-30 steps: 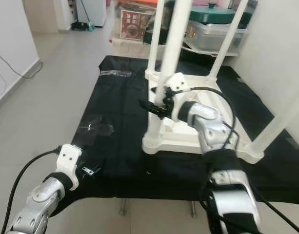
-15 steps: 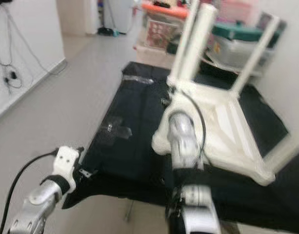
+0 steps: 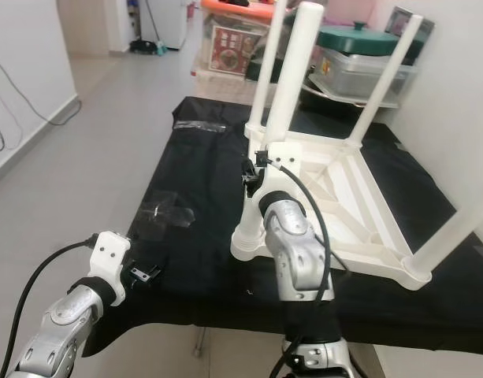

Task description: Building children table

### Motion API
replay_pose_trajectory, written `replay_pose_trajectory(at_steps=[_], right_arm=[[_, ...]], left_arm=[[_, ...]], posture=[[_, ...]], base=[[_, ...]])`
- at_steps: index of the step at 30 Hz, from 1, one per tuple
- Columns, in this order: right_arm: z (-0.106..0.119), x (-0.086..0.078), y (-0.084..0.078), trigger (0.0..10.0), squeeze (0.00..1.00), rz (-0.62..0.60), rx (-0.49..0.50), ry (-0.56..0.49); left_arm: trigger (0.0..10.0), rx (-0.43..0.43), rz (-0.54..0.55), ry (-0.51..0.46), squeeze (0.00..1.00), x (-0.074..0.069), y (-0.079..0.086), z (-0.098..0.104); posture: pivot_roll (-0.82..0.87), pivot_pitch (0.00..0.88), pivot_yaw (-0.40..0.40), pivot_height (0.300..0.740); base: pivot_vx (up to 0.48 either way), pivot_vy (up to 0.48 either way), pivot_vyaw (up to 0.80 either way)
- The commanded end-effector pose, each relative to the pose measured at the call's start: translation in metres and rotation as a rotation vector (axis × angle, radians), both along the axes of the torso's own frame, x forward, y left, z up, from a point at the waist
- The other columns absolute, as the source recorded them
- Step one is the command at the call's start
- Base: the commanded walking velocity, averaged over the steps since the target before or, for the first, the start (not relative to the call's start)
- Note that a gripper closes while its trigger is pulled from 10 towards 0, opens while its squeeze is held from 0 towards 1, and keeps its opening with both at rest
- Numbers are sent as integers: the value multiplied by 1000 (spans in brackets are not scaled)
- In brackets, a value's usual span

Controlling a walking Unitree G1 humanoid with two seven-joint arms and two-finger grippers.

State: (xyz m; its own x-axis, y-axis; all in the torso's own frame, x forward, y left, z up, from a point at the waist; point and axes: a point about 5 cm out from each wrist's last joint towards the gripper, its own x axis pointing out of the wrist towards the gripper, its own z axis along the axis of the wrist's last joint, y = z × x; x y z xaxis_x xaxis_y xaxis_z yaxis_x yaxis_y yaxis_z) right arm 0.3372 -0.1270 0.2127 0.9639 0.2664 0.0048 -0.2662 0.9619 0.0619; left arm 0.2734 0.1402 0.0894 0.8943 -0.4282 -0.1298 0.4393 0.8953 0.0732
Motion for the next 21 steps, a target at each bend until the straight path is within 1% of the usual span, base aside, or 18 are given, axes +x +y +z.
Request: replay_pose_trajectory(at_steps=[1,2,3,4,6,7,8,9,11,12,14,15,16,18,19,20,21], right_arm=[[-17,10,-6,10000,0,123,-36,94],[-17,10,-6,10000,0,123,-36,94],[-11,20,-19,10000,1000,175,-60,82],[-6,28,-29,10000,1000,204,-113,79],[-6,28,-29,10000,1000,204,-113,79],[-3,32,-32,10000,537,266,-164,87],[-3,32,-32,10000,537,266,-164,87],[5,33,-30,10000,0,365,-259,88],[5,33,-30,10000,0,365,-259,88],[9,36,-29,10000,0,392,-284,82],[9,36,-29,10000,0,392,-284,82],[10,36,-28,10000,0,421,-286,71],[13,34,-25,10000,0,512,-286,28],[13,34,-25,10000,0,512,-286,28],[16,32,-23,10000,0,583,-287,-2],[16,32,-23,10000,0,583,-287,-2],[22,35,-18,10000,0,641,-266,-43]], left_arm=[[10000,-11,-9,19,0,-1,-4,-4],[10000,-11,-9,19,0,-1,-4,-4],[10000,-11,-13,17,0,-1,-5,-5],[10000,-11,-9,13,0,0,-5,-4],[10000,-11,-9,13,0,0,-5,-4],[10000,-13,-3,10,0,0,-4,-3],[10000,-13,-3,10,0,0,-4,-3],[10000,-12,6,12,0,-3,-1,-3],[10000,-12,6,12,0,-3,-1,-3],[10000,-8,7,17,0,-5,0,-4],[10000,-8,7,17,0,-5,0,-4],[10000,-7,5,19,0,-5,0,-5],[10000,-9,0,20,0,-5,-1,-4],[10000,-9,0,20,0,-5,-1,-4],[10000,-10,-3,19,0,-5,-1,-4],[10000,-10,-3,19,0,-5,-1,-4],[10000,-9,-11,17,0,-3,-2,-3]], posture=[[14,0,-117,740],[14,0,-117,740],[22,0,-126,740],[34,0,-134,740],[34,0,-134,740],[45,0,-142,740],[45,0,-142,740],[54,0,-146,740],[54,0,-146,740],[56,0,-146,740],[56,0,-146,740],[61,0,-144,740],[61,0,-139,740],[61,0,-139,740],[60,0,-135,740],[60,0,-135,740],[63,0,-134,740]], base=[[0,0,0],[0,0,0],[0,0,0],[0,0,0],[0,0,0],[0,0,0],[0,0,0],[0,0,0],[0,0,0],[0,0,0],[0,0,0],[0,0,0],[0,0,0],[0,0,0],[0,0,0],[0,0,0],[0,0,0]])
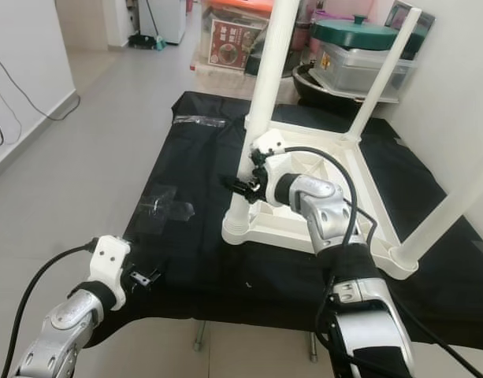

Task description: Building children table

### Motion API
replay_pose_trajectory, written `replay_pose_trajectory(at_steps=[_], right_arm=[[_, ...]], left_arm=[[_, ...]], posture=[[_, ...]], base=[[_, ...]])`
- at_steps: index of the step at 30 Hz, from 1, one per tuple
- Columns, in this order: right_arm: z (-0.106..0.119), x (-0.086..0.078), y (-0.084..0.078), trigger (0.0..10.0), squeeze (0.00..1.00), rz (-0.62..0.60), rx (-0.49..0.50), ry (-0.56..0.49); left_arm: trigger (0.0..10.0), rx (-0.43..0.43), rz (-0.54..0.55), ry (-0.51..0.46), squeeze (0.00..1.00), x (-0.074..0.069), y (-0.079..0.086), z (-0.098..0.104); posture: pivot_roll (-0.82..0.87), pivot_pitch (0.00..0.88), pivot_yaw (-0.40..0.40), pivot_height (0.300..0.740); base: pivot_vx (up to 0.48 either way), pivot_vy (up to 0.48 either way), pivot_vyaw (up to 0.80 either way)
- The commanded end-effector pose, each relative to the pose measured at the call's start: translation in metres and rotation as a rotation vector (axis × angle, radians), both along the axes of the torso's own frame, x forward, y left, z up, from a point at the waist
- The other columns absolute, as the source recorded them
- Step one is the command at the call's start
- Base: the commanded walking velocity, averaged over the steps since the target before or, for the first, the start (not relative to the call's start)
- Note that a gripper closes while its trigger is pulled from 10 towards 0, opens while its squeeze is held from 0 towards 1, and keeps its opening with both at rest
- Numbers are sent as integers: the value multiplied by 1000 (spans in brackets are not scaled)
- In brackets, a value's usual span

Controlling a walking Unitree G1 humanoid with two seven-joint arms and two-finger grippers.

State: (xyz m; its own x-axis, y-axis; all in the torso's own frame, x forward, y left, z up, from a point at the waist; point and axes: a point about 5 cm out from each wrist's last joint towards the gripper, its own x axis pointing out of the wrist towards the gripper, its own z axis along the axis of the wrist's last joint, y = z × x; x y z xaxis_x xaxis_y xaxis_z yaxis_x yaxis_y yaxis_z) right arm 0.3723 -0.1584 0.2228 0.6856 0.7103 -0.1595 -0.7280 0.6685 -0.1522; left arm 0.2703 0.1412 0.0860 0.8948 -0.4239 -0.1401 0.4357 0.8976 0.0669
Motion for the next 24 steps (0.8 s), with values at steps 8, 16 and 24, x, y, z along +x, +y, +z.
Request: replay_pose_trajectory(at_steps=[8,16,24], right_arm=[[37,26,39,2353,0,6,222,-144],[1,40,6,0,0,-517,175,-31],[-53,-15,-14,10000,0,-1163,132,37]], left_arm=[[10000,-13,-24,-5,0,4,-6,4],[10000,-16,-22,8,0,-1,-5,0],[10000,-18,-34,16,0,-3,-6,0]], posture=[[76,0,-140,740],[63,0,-137,740],[34,0,-106,740]], base=[[0,0,0],[0,0,0],[0,0,0]])
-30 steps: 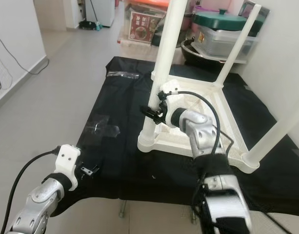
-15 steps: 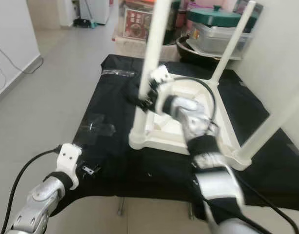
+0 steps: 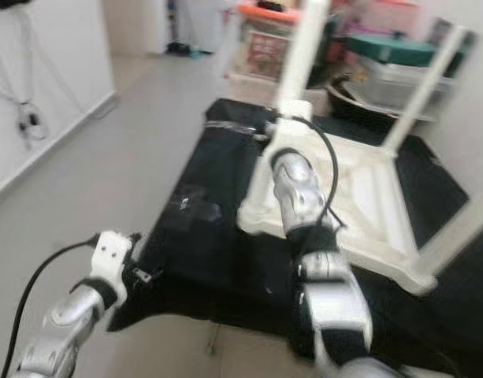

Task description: Building children table

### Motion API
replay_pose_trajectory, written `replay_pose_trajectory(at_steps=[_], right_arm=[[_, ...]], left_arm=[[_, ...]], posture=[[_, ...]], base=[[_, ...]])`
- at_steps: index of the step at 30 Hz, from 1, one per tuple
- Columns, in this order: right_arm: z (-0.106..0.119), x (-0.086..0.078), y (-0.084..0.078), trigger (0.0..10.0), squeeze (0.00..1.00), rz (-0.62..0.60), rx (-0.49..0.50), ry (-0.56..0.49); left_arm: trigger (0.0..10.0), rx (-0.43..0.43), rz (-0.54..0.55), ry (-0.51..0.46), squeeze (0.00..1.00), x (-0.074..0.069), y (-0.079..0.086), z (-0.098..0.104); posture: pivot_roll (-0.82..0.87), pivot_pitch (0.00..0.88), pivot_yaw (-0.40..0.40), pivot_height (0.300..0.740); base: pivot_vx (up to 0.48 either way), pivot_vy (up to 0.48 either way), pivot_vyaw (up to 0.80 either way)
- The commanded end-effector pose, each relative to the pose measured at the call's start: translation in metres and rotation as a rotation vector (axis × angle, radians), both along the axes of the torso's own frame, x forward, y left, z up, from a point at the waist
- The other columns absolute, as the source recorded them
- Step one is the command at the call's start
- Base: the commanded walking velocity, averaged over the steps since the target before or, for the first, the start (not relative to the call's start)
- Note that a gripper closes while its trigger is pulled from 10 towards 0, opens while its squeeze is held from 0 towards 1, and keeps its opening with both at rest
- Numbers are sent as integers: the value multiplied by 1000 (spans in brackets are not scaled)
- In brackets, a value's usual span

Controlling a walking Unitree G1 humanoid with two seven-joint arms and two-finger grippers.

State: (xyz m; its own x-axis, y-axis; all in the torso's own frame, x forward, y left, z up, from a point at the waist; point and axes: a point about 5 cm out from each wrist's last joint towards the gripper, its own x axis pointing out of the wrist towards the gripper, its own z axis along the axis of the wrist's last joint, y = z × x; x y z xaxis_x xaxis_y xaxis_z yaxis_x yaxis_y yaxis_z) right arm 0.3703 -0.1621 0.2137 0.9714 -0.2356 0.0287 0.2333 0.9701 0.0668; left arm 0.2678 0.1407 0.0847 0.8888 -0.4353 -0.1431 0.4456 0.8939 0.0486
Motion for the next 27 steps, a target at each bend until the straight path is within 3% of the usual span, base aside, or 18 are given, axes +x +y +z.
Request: replay_pose_trajectory(at_steps=[1,6,7,10,11,12,16,22,24,26,27], right_arm=[[-44,-24,5,10000,0,-61,-11,208],[-40,-33,26,10000,0,16,10,183],[-24,-32,33,10000,1000,156,23,98],[-18,-30,34,10000,1000,209,20,80],[-7,-26,33,10000,961,294,9,70],[5,-20,30,10000,0,434,-20,58],[26,-21,11,10000,0,833,-144,-13],[27,-16,6,10000,0,1044,-210,-66],[27,-16,6,10000,0,1044,-210,-66],[15,-3,25,10000,0,1142,-246,-17],[13,5,37,2667,0,1124,-240,-18]], left_arm=[[10000,-4,-28,10,0,-1,-6,0],[10000,-5,-35,14,0,-1,-7,0],[10000,-7,-44,14,0,1,-9,1],[10000,-7,-47,14,0,2,-9,1],[10000,-8,-47,13,0,3,-9,2],[10000,-11,-45,12,0,4,-9,2],[10000,-16,-43,12,0,5,-10,2],[10000,-20,-42,5,0,6,-11,3],[10000,-20,-42,5,0,6,-11,3],[10000,-22,-33,-3,0,7,-11,4],[10000,-22,-30,-4,0,8,-10,5]], posture=[[25,0,-98,740],[12,0,-88,740],[6,0,-88,740],[6,0,-88,740],[5,0,-88,740],[3,0,-89,740],[5,0,-91,740],[28,0,-110,740],[28,0,-110,740],[52,0,-127,740],[59,0,-134,740]], base=[[0,0,0],[0,0,0],[0,0,0],[0,0,0],[0,0,0],[0,0,0],[0,0,0],[0,0,0],[0,0,0],[0,0,0],[0,0,0]])
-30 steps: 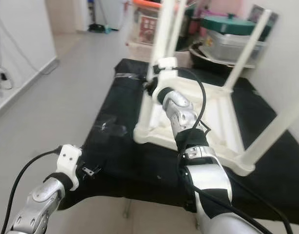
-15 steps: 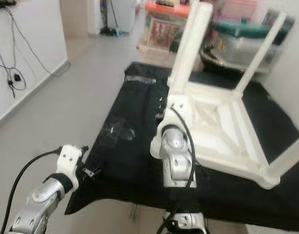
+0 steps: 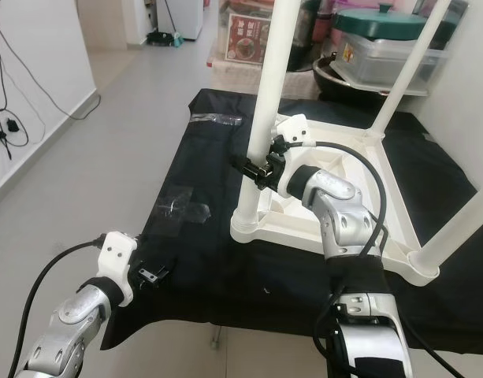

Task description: Building children table

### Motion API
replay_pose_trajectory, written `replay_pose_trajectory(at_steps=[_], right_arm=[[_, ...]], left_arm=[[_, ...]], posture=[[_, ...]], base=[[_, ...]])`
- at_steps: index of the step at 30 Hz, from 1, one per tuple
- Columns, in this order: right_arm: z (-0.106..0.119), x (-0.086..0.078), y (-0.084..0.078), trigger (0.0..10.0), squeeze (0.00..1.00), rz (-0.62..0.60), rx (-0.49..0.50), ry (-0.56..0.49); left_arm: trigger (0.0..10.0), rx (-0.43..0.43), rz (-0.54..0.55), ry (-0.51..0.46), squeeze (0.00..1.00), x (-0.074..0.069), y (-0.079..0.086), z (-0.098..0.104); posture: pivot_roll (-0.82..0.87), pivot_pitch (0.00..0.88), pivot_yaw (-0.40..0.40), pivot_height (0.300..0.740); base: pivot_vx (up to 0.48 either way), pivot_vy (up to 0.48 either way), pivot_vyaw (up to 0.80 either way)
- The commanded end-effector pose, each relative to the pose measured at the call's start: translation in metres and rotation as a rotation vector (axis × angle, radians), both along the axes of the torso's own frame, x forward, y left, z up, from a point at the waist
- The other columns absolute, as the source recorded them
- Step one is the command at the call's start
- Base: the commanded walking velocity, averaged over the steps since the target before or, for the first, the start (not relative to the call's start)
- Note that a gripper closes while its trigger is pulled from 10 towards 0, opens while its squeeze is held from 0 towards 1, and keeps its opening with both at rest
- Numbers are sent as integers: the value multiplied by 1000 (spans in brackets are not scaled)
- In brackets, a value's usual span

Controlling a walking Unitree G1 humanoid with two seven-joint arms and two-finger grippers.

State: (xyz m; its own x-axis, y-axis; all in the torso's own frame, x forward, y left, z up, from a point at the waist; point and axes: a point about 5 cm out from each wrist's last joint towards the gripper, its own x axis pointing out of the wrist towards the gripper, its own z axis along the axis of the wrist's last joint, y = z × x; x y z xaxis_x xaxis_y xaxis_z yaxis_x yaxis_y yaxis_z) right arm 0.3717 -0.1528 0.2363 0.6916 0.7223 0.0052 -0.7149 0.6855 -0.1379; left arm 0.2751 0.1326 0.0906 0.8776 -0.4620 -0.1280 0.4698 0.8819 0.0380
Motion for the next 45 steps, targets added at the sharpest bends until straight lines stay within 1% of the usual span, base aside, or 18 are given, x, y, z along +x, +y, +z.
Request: replay_pose_trajectory(at_steps=[1,3,4,7,9,10,13,19,20,22,23,25,26,30,31,42,44,45], right_arm=[[-10,3,28,2667,0,85,-35,10],[-10,7,35,2667,0,65,-24,10],[-7,14,39,0,0,-4,26,20],[-3,22,38,0,0,-137,61,13],[-12,36,6,0,0,-633,115,95],[-12,36,6,0,0,-633,115,95],[-57,9,-49,0,0,-1221,121,172],[-77,-16,-54,0,0,-1357,100,149],[-85,-28,-44,1569,0,-1337,91,162],[-85,-28,-44,1569,0,-1337,91,162],[-87,-39,-28,10000,0,-1243,59,141],[-86,-47,-16,10000,0,-1157,114,122],[-78,-50,-12,10000,1000,-1083,153,74],[-39,-34,-12,10000,1000,-800,236,4],[-25,-27,-11,10000,0,-641,236,-7],[5,-14,-32,10000,0,-87,33,-70],[1,-13,-27,8039,0,-25,27,-45],[-4,-11,-17,2941,0,34,29,-24]], left_arm=[[10000,-6,-3,4,0,0,-2,-1],[10000,-6,-1,4,0,0,-2,-1],[10000,-5,0,3,0,0,-3,-1],[10000,-6,2,3,0,0,-3,-1],[10000,-7,6,4,0,-2,-1,-1],[10000,-7,6,4,0,-2,-1,-1],[10000,-7,-2,14,0,-3,-2,-5],[10000,-9,-12,14,0,-2,-4,-4],[10000,-10,-15,13,0,-1,-4,-3],[10000,-10,-15,13,0,-1,-4,-3],[10000,-10,-19,15,0,-1,-4,-3],[10000,-9,-22,17,0,-1,-4,-3],[10000,-8,-25,20,0,-1,-3,-4],[10000,-8,-24,22,0,-1,-2,-4],[10000,-9,-22,21,0,-1,-2,-4],[10000,-8,-25,15,0,0,-4,-3],[10000,-8,-24,13,0,1,-3,-3],[10000,-8,-23,11,0,1,-4,-2]], posture=[[59,0,-134,740],[59,0,-134,740],[62,0,-136,740],[66,0,-142,740],[55,0,-135,740],[55,0,-135,740],[32,0,-119,740],[20,0,-105,740],[8,0,-98,740],[8,0,-98,740],[4,0,-91,740],[-5,0,-83,740],[-4,0,-84,740],[-1,0,-86,740],[-1,0,-86,740],[26,0,-104,740],[26,0,-104,740],[43,0,-117,740]], base=[[0,0,0],[0,0,0],[0,0,0],[0,0,0],[0,0,0],[0,0,0],[0,0,0],[0,0,0],[0,0,0],[0,0,0],[0,0,0],[0,0,0],[0,0,0],[0,0,0],[0,0,0],[0,0,0],[0,0,0],[0,0,0]])
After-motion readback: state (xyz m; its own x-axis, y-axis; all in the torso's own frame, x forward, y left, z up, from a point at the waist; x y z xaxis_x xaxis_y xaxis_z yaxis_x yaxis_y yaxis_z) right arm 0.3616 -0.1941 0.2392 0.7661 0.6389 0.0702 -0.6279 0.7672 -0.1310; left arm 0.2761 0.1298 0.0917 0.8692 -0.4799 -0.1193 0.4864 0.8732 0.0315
